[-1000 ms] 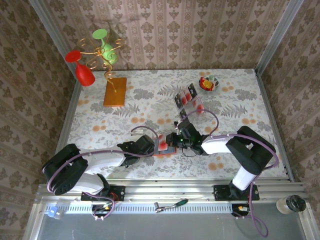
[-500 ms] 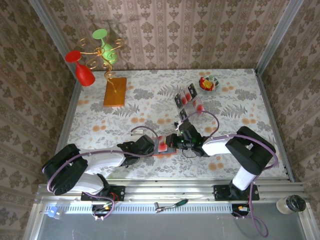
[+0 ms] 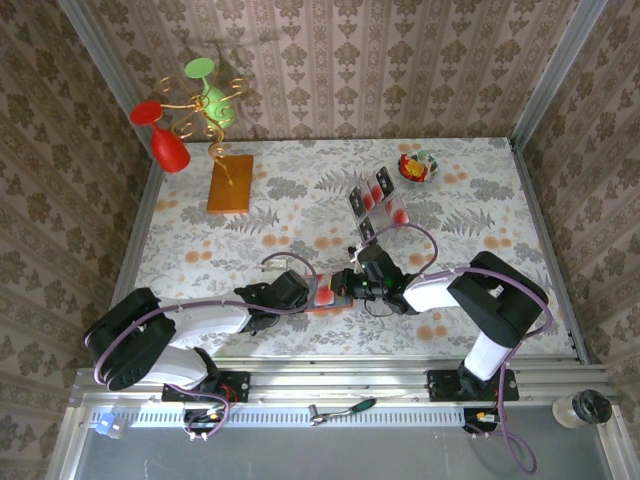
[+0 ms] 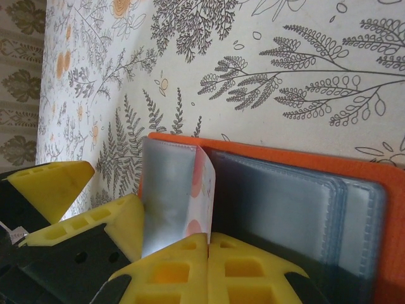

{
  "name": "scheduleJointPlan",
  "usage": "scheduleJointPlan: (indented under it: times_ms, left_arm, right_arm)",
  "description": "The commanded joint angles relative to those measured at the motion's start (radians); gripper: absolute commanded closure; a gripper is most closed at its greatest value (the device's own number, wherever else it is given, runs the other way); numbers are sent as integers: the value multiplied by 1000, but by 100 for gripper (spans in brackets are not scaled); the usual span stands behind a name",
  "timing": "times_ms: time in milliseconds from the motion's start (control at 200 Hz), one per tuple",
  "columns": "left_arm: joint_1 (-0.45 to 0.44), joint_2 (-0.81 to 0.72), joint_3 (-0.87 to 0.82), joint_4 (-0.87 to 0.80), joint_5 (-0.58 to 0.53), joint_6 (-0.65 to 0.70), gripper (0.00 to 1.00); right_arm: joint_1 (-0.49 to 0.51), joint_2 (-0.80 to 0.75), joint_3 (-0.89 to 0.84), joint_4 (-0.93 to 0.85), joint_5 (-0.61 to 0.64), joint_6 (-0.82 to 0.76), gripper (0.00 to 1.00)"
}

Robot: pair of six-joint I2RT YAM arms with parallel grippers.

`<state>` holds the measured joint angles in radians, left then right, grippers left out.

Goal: Put the credit cards into the card holder

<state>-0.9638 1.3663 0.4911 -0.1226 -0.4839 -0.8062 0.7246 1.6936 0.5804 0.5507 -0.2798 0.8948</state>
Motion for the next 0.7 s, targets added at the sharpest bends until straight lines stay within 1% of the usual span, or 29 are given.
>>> scheduleJointPlan:
  times_ms: [0, 695]
  left_arm:
    - [-10, -1, -25, -63, -5, -7, 0]
    - [-11, -6, -20, -70, -10, -7, 0]
  right_arm:
    - [7, 29, -26, -18, -15, 4, 100]
    - [5, -6, -48, -74, -6, -8, 100]
